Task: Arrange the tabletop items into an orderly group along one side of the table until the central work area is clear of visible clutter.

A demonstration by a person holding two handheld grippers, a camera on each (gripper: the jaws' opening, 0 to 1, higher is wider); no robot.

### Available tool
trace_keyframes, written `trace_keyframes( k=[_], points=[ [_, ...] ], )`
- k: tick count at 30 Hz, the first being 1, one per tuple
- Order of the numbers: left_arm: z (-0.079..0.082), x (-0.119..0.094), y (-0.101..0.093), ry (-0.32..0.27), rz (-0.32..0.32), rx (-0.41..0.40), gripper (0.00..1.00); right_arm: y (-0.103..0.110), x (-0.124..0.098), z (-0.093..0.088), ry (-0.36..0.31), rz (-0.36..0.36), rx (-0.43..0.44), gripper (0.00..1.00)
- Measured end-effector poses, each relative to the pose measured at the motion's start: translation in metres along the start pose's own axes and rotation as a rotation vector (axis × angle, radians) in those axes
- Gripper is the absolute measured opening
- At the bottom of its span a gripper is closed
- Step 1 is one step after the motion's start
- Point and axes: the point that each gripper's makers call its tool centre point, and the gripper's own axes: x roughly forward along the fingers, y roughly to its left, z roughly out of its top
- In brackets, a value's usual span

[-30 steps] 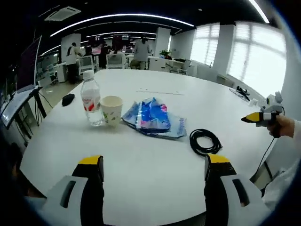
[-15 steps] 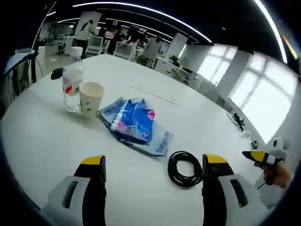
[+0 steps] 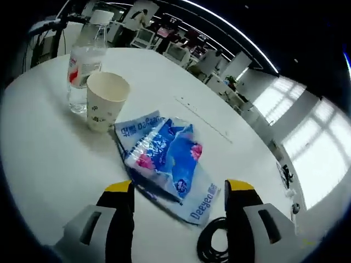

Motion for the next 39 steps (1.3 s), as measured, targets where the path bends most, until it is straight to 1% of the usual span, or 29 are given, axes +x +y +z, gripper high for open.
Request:
trace_keyframes(
  k=[1,2,4,5,7,8,10,13,14,15,17,19,20,21,22,23,24,25,26,27,29,30,32,33,35,36,37,38,39],
  points=[
    [0.002,0.004,0.002,-0.006,0.007,-0.022,0.63,-0.004,-0.006,-0.004,0.007,-0.008,-0.002,0.34],
    [0.002,0.006,0.002,-0.008,0.008,-0.018,0.62,-0.005,-0.006,-0.005,0.013,-0.015,-0.006,0.33],
    [0.002,0.01,0.001,-0.005,0.014,-0.006,0.55,-0.008,-0.008,-0.008,0.03,-0.027,-0.016,0.33],
    [-0.001,0.014,0.002,0.012,0.022,0.034,0.51,-0.008,-0.007,-0.008,0.038,-0.028,-0.021,0.32],
    [-0.002,0.017,0.003,0.025,0.03,0.057,0.4,-0.005,-0.007,-0.006,0.037,-0.026,-0.023,0.32],
    [-0.006,0.015,0.004,0.028,0.042,0.068,0.36,-0.004,-0.007,-0.005,0.033,-0.025,-0.022,0.32],
    [-0.006,0.017,0.005,0.03,0.05,0.079,0.27,0.0,-0.003,-0.002,0.024,-0.019,-0.02,0.3],
    [-0.003,0.017,0.007,0.028,0.05,0.087,0.11,0.003,0.003,-0.004,0.034,-0.004,-0.028,0.28],
    [-0.002,0.016,0.006,0.024,0.05,0.102,0.05,0.005,0.004,-0.005,0.04,0.002,-0.031,0.28],
    [-0.001,0.014,0.006,0.032,0.048,0.132,0.01,0.008,0.007,-0.006,0.043,0.008,-0.031,0.29],
    [0.002,0.01,0.006,0.03,0.046,0.163,0.0,0.009,0.012,-0.006,0.048,0.017,-0.026,0.29],
    [0.002,0.007,-0.003,0.04,-0.006,0.167,0.0,0.018,0.019,-0.005,0.05,0.039,-0.034,0.29],
    [0.001,0.005,-0.009,0.053,-0.027,0.19,0.0,0.023,0.022,-0.004,0.051,0.05,-0.04,0.29],
    [0.0,0.001,-0.013,0.064,-0.044,0.229,0.0,0.032,0.028,-0.003,0.057,0.072,-0.056,0.29],
    [-0.002,-0.004,-0.02,0.072,-0.059,0.289,0.0,0.037,0.033,-0.003,0.065,0.09,-0.077,0.29],
    [-0.003,-0.007,-0.024,0.074,-0.069,0.318,0.0,0.044,0.038,-0.004,0.074,0.11,-0.099,0.29],
    [-0.007,-0.013,-0.032,0.084,-0.093,0.34,0.0,0.052,0.043,-0.005,0.081,0.126,-0.112,0.3],
    [-0.01,-0.017,-0.038,0.093,-0.115,0.354,0.0,0.066,0.052,-0.006,0.089,0.158,-0.139,0.3],
    [-0.012,-0.021,-0.044,0.1,-0.131,0.368,0.0,0.072,0.059,-0.006,0.094,0.176,-0.161,0.32],
    [-0.014,-0.022,-0.046,0.11,-0.141,0.381,0.0,0.084,0.068,-0.008,0.105,0.201,-0.198,0.33],
    [-0.02,-0.027,-0.056,0.128,-0.175,0.442,0.0,0.106,0.083,-0.005,0.104,0.238,-0.253,0.36],
    [-0.022,-0.031,-0.06,0.135,-0.187,0.462,0.0,0.112,0.09,-0.004,0.101,0.246,-0.262,0.37],
    [-0.03,-0.039,-0.07,0.151,-0.216,0.504,0.0,0.121,0.098,0.0,0.095,0.255,-0.298,0.38],
    [-0.032,-0.043,-0.074,0.153,-0.222,0.509,0.0,0.126,0.104,-0.002,0.1,0.251,-0.34,0.38],
    [-0.038,-0.048,-0.083,0.165,-0.257,0.512,0.0,0.126,0.113,-0.007,0.119,0.217,-0.397,0.35],
    [-0.04,-0.05,-0.086,0.171,-0.279,0.513,0.0,0.128,0.117,-0.009,0.123,0.208,-0.409,0.34],
    [-0.045,-0.056,-0.096,0.179,-0.306,0.515,0.0,0.127,0.119,-0.011,0.124,0.197,-0.406,0.31],
    [-0.046,-0.059,-0.099,0.178,-0.309,0.52,0.0,0.124,0.12,-0.013,0.123,0.182,-0.404,0.28],
    [-0.053,-0.073,-0.109,0.176,-0.321,0.513,0.0,0.122,0.119,-0.013,0.119,0.178,-0.407,0.2]
  ],
)
